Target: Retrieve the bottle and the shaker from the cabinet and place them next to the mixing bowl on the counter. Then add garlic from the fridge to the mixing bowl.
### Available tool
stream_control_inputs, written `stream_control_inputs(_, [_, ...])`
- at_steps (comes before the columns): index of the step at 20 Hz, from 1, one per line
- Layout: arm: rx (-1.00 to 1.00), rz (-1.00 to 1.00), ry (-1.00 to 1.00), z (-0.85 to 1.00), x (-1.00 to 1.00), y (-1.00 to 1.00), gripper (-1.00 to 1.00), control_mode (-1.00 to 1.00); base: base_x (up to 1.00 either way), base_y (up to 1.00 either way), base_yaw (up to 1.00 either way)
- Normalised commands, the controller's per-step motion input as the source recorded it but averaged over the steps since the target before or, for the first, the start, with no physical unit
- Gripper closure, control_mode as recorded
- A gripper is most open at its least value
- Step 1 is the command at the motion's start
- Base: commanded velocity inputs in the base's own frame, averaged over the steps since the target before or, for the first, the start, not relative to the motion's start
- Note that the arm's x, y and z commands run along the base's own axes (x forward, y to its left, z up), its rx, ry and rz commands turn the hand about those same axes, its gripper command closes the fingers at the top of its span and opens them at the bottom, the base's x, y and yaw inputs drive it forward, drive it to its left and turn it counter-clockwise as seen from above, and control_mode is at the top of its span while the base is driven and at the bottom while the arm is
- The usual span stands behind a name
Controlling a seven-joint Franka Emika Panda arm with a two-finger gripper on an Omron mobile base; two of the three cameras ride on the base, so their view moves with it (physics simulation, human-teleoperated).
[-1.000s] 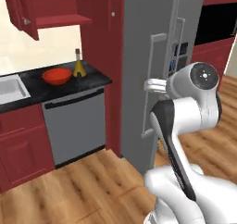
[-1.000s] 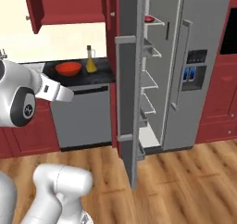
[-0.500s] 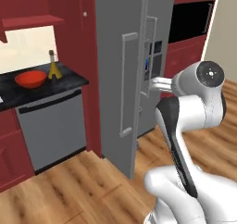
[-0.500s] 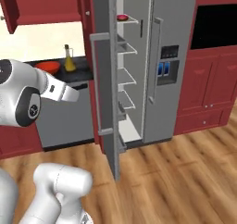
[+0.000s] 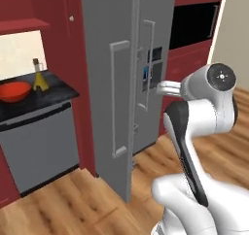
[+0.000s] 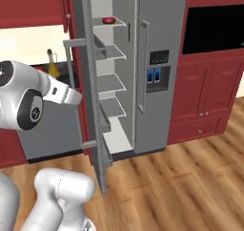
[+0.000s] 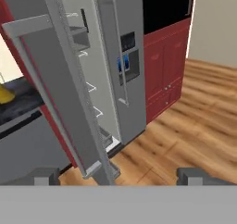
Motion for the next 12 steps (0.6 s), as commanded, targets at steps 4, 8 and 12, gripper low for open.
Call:
stream_control_inputs(4, [0.00, 0.00, 0.00, 0.00, 0.00, 0.00, -1.00, 1.00, 0.60, -1.00, -0.24])
stream_control_inputs(8, [0.00, 0.00, 0.00, 0.00, 0.00, 0.00, -1.00, 1.00, 0.97, -1.00, -0.05])
stream_control_inputs(12, [0.00, 0.00, 0.00, 0.00, 0.00, 0.00, -1.00, 1.00, 1.00, -1.00, -0.20])
